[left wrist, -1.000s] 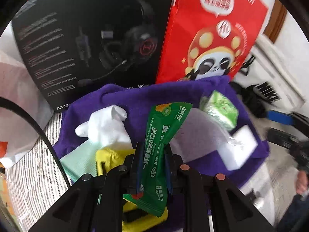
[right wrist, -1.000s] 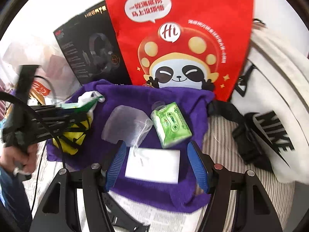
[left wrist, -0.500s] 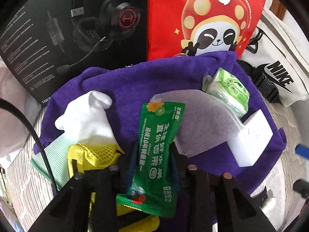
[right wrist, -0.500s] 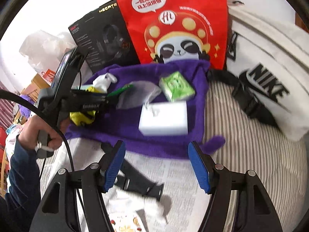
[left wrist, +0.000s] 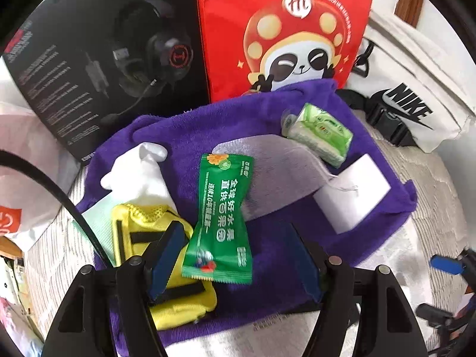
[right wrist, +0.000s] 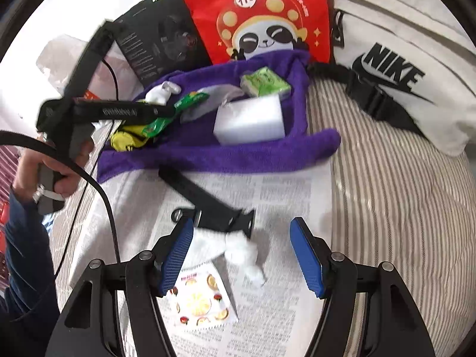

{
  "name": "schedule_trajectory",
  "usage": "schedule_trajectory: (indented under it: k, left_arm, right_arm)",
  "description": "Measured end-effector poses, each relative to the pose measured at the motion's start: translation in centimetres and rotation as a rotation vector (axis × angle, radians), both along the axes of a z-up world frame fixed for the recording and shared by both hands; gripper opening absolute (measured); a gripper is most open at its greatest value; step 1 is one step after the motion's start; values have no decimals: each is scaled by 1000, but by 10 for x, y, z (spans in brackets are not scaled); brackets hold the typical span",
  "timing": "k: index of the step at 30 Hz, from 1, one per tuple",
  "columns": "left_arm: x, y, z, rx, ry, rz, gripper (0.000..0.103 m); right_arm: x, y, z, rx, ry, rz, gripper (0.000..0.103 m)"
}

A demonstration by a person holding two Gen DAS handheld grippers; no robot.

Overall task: Organize soft objects
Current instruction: 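Grasp the black strap on the newspaper with the right gripper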

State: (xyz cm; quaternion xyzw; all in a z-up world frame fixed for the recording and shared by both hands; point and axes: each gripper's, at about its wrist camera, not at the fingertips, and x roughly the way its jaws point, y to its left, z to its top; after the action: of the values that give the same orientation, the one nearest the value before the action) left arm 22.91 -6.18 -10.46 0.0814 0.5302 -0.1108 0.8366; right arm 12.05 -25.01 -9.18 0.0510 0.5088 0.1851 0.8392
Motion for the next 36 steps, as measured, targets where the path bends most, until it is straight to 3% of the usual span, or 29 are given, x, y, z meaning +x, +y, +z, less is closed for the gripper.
schedule_trajectory:
  k: [8,21,24,26,31,33,36]
  left_arm:
    - [-29,27,29,8,-41,17,70]
    - [-114,100,23,-25,-55,159,70]
    - [-132,117,19,-37,-54,199,70]
    - [-141,127,17,-55,-54,228,70]
    - [-156,142,9,-102,-48,265,70]
    - [-161,144,6,-112,-45,274,70]
    - [-167,145,1,-138,-40,274,70]
  right_arm:
    - [-9,17,-21,-5,18,20,67]
    - [35,90,-39,-176,-52,218,64]
    - [30,108,-42,-266,-98,263,56]
    - [25,113,-40,-249,-105,297,31]
    - [25,105,-37,-220,-22,253,25]
    - [17,105,-36,-182,13,288,23]
    - [12,110,-37,-205,13,323,25]
